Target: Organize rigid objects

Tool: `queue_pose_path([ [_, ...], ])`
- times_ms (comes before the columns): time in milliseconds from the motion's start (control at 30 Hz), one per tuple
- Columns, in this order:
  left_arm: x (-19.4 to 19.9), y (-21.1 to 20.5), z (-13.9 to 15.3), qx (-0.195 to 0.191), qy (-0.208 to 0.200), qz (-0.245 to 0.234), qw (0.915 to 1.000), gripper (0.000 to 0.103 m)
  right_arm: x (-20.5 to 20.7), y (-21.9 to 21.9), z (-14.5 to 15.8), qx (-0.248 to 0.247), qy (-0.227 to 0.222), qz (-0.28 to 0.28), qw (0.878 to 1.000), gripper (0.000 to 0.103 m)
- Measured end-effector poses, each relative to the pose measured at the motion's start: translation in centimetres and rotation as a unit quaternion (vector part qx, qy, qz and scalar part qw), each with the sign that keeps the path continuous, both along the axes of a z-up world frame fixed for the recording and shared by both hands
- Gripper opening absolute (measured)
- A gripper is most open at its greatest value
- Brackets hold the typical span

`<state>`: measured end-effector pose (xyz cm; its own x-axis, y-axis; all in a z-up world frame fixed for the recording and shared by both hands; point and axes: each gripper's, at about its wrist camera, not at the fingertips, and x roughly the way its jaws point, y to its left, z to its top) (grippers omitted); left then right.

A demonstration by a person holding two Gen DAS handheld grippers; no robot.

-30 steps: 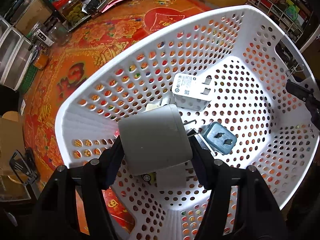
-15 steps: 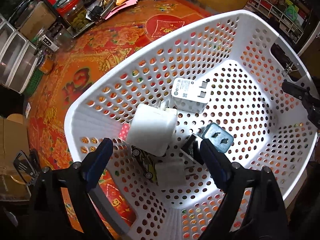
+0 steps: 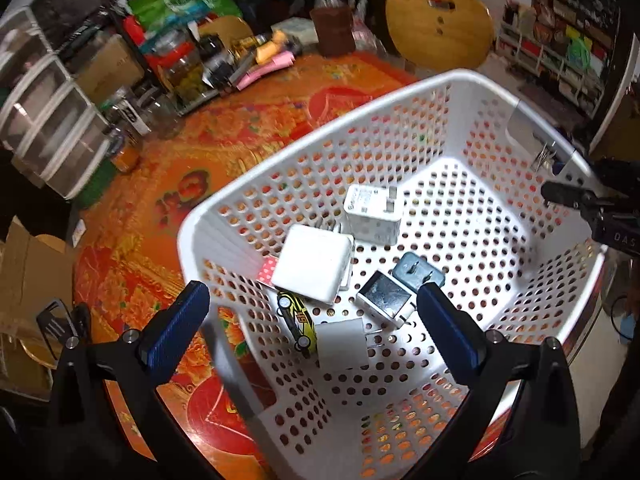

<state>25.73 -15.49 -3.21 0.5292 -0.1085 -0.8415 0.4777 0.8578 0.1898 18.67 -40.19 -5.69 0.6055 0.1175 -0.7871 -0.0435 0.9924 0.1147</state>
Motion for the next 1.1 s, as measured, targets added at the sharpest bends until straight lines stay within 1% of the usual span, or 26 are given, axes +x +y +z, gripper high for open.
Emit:
queue_pose_path([
  [67, -1.1, 0.7, 1.0, -0.016, -0.024, 0.007, 0.9996, 0.102, -0.7, -0.1, 1.0, -0.005, -0.014, -0.009, 1.0, 0.055],
  [133, -2.5, 1.5, 2.1, -0.034, -0.053, 0.017, 0.9979, 0.102, -2.1, -0.3, 2.5, 0.0, -0.039, -0.015, 0.999, 0.056],
  [167, -3.6, 2.0, 2.9, -0.043, -0.076, 0.02, 0.9959, 0.102, -3.0, -0.4, 3.4, 0.005, -0.054, -0.02, 0.998, 0.057],
  [233, -5.7, 3.2, 4.4, -0.062, -0.12, 0.029, 0.9904, 0.102, -5.1, -0.2, 5.2, 0.01, -0.092, -0.031, 0.995, 0.062],
  [267, -6.9, 3.7, 5.0, -0.076, -0.138, 0.03, 0.9871, 0.102, -6.2, 0.0, 6.0, 0.01, -0.112, -0.035, 0.993, 0.068],
  [300, -8.4, 4.4, 5.8, -0.094, -0.159, 0.028, 0.9824, 0.102, -7.9, 0.5, 7.1, 0.008, -0.142, -0.043, 0.989, 0.074],
  [333, -9.9, 5.2, 6.5, -0.11, -0.18, 0.029, 0.9771, 0.102, -9.2, 0.8, 7.9, 0.006, -0.167, -0.047, 0.985, 0.078],
  [367, -11.4, 5.7, 7.0, -0.123, -0.197, 0.029, 0.9721, 0.102, -10.8, 1.4, 8.7, 0.004, -0.193, -0.051, 0.98, 0.086],
  [400, -13.5, 6.3, 7.5, -0.137, -0.222, 0.029, 0.965, 0.102, -12.3, 2.0, 9.4, -0.002, -0.218, -0.054, 0.974, 0.094],
  [433, -14.7, 6.6, 7.8, -0.138, -0.234, 0.029, 0.962, 0.102, -14.1, 2.6, 10.2, -0.008, -0.246, -0.058, 0.967, 0.097],
  [467, -16.2, 6.7, 7.9, -0.136, -0.247, 0.029, 0.959, 0.102, -15.5, 3.1, 10.7, -0.012, -0.265, -0.064, 0.962, 0.103],
  [500, -17.7, 6.9, 8.0, -0.135, -0.258, 0.028, 0.9563, 0.102, -17.2, 3.8, 11.2, -0.013, -0.283, -0.065, 0.957, 0.103],
  [533, -19.1, 7.1, 8.0, -0.14, -0.264, 0.031, 0.954, 0.102, -18.1, 4.3, 11.7, -0.009, -0.291, -0.062, 0.955, 0.103],
  [567, -20.1, 7.2, 7.9, -0.142, -0.264, 0.032, 0.9535, 0.102, -19.1, 4.8, 11.9, -0.006, -0.295, -0.061, 0.954, 0.103],
  [667, -22.8, 7.3, 7.1, -0.156, -0.255, 0.027, 0.9539, 0.102, -21.0, 6.4, 12.3, -0.009, -0.292, -0.058, 0.955, 0.103],
  [733, -24.2, 7.2, 6.5, -0.156, -0.25, 0.033, 0.9552, 0.102, -21.9, 7.3, 12.2, -0.015, -0.287, -0.073, 0.955, 0.103],
  [833, -25.8, 7.1, 5.5, -0.16, -0.238, 0.037, 0.9572, 0.102, -22.7, 8.8, 11.9, -0.022, -0.278, -0.062, 0.958, 0.103],
  [867, -26.2, 7.0, 5.3, -0.158, -0.237, 0.038, 0.9578, 0.102, -23.0, 9.1, 11.6, -0.018, -0.277, -0.058, 0.959, 0.103],
  [933, -26.5, 6.9, 4.6, -0.146, -0.236, 0.057, 0.9591, 0.102, -23.4, 9.8, 10.8, -0.012, -0.267, -0.046, 0.962, 0.103],
  [1033, -25.8, 7.3, 3.8, -0.135, -0.218, 0.072, 0.964, 0.102, -23.6, 10.4, 9.9, -0.041, -0.256, -0.06, 0.964, 0.103],
  [1100, -25.5, 7.9, 3.2, -0.138, -0.209, 0.085, 0.9645, 0.102, -22.9, 10.2, 9.4, -0.049, -0.233, -0.067, 0.969, 0.103],
])
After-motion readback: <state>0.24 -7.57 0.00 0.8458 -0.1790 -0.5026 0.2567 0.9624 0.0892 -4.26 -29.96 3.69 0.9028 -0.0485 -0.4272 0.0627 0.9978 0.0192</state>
